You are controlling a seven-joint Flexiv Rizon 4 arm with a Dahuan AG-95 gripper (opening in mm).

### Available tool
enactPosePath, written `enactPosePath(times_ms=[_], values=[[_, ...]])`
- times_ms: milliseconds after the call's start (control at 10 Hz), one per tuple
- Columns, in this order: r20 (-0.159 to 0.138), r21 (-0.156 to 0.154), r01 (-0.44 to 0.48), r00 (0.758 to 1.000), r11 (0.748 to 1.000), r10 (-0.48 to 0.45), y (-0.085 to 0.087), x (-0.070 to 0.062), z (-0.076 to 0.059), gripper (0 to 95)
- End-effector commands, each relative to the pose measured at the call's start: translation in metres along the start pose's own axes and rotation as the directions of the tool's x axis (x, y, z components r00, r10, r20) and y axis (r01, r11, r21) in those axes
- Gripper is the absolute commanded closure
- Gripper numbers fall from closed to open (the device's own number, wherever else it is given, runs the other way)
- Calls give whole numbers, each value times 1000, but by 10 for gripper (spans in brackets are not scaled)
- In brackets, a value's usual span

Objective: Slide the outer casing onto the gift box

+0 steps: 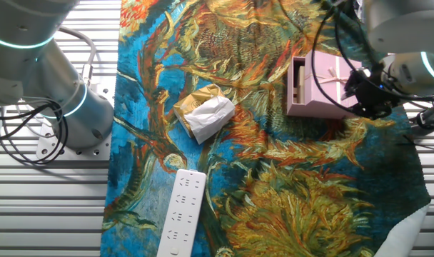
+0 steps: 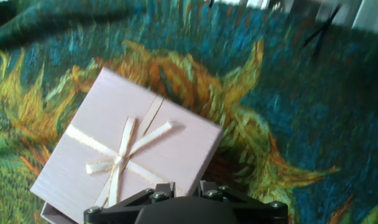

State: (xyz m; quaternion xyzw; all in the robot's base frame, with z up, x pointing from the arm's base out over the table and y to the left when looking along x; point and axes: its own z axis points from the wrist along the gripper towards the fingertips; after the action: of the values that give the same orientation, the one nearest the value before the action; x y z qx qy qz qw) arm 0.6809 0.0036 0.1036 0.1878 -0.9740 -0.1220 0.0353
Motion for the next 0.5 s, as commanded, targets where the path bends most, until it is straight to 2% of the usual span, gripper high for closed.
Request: enactPosePath(times_ms=[100,500], values=[[-4,1,-6,1000,1000,6,1,2,-1,760],[-89,-14,-44,995,999,43,0,-3,0,760]])
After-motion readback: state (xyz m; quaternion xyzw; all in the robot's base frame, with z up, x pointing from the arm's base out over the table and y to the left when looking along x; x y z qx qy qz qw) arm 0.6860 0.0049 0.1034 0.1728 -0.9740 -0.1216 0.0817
